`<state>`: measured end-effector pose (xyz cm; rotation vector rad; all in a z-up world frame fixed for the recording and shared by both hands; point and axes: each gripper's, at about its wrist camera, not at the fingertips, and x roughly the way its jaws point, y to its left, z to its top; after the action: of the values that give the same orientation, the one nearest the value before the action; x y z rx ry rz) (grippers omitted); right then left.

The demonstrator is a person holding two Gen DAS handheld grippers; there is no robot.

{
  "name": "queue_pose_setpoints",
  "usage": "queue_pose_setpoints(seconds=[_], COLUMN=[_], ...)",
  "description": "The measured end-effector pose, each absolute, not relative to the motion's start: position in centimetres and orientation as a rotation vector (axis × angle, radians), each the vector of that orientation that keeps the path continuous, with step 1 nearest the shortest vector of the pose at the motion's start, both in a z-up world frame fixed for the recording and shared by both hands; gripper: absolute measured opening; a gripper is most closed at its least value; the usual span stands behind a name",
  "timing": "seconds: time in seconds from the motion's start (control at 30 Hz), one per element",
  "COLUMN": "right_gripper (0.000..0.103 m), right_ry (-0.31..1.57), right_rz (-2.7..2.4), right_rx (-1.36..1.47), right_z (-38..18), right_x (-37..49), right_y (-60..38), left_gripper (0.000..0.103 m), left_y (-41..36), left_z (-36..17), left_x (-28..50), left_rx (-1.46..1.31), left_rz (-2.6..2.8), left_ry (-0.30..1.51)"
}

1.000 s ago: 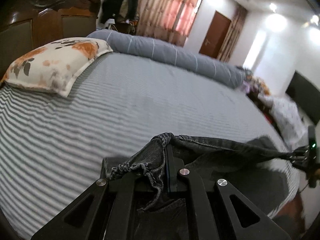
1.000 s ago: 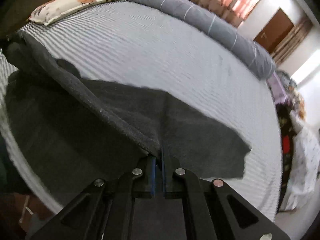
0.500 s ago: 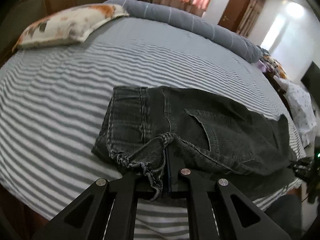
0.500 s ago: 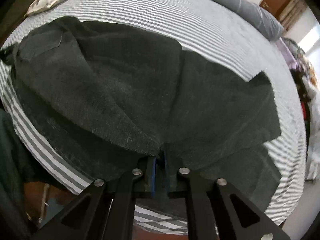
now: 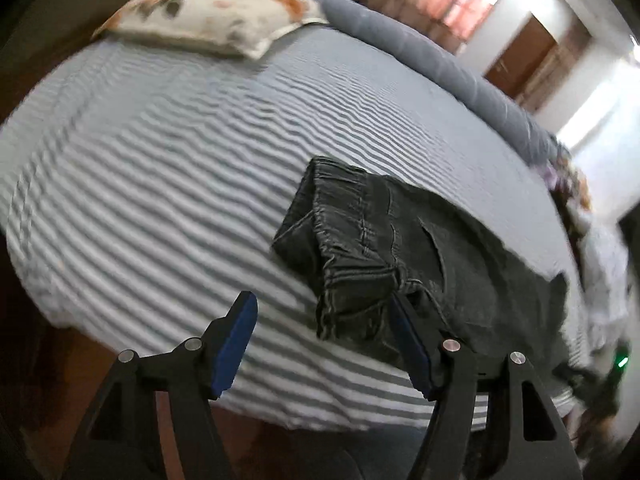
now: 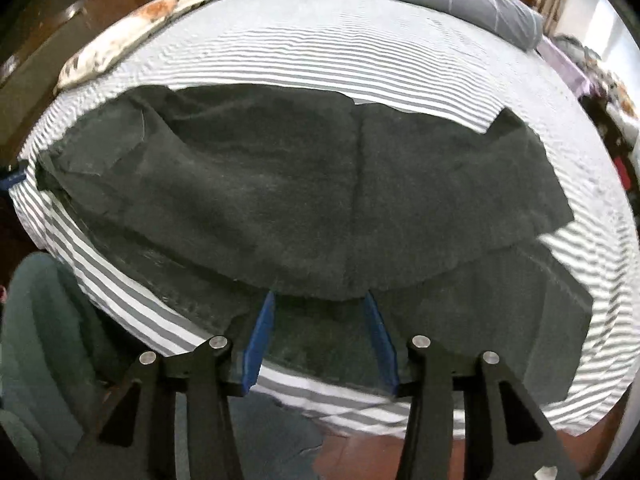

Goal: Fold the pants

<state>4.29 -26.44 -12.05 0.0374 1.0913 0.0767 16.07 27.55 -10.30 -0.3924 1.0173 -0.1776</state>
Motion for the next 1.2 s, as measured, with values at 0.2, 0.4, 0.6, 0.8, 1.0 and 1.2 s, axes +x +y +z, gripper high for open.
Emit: queue_pose_setpoints(seconds=[0.2,0.4,0.6,0.8,1.0,1.2], right_gripper=[0.045,0.046,0.049,0.049,0.049,0.049], right_ry=[1.121,1.137,1.150,1.181,1.177,1.149], right_rz=[0.128,0.104,0.077,0.062,0.020,-0.041], right_rx=[0.284,0.371,0.376,0.416,0.506,0.689], right_z=[-12.1,-12.3,-12.8,-14.1,-14.7,-15.8], right_x=[3.9,4.0,3.9,4.4,4.4,3.6], right_y=[-27.4,-28.4,-28.9,-29.7,-32.1,-35.7], left_gripper=[0.068,0.068,0.068,0.068,0.036,0.019], left_y=[27.8,25.6,25.3,25.7,25.9,26.0], left_z=[-10.3,-11.0,-13.5,-15.8,-15.3,-14.9], left_x=[14.6,16.6,18.5,19.7,20.0,19.6], left_rx=[-0.670,-0.898,-1.082,-1.138,-1.078,-1.081], left_rz=[-0.277,-0.319,-0.228,-0.079,-0.003,0.021], left_ry=[1.071,1.119,1.209,1.287,1.280,1.242])
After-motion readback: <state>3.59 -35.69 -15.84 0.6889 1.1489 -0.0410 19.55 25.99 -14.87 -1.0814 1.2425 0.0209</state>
